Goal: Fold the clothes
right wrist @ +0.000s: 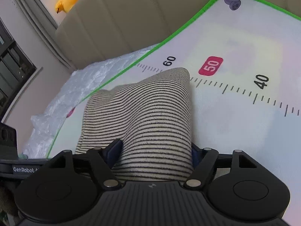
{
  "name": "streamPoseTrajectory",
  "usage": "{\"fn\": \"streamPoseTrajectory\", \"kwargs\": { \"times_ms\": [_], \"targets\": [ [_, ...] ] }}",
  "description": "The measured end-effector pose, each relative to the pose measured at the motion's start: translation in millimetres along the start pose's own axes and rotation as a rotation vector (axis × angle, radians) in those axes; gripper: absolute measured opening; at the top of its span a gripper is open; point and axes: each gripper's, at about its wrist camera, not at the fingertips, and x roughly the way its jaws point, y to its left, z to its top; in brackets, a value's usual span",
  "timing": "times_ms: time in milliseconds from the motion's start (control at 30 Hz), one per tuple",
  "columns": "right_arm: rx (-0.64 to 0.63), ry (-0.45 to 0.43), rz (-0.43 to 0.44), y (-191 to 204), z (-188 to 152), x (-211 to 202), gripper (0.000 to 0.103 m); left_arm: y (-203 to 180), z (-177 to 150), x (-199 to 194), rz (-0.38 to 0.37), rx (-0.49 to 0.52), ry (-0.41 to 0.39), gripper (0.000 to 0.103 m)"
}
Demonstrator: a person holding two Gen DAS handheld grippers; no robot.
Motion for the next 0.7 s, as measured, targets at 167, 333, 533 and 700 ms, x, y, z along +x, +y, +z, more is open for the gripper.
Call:
{"fn": "streamPoseTrajectory", "kwargs": {
  "times_ms": [167,333,533,700],
  "targets": [
    [-0.045,-0.078,-0.056,7,13,-36,0.076,-3,14,-23,-0.049,0.019,-0.091,0.055],
    [-0.141,-0.163,-0.013,43,31,-37,0.037,-1,24,-42,-0.104,0.026,-0.221,0.055],
    [-0.524,-0.089,-0.145,108,-18,45,0.039,-3,25,-29,-0.060,0.042,-0.224,0.055],
    [-0.580,-0.077,-0.142,117,-16,23,0.039,7,33,-15,-0.013,0.028,-0.238,0.056]
  ]
}}
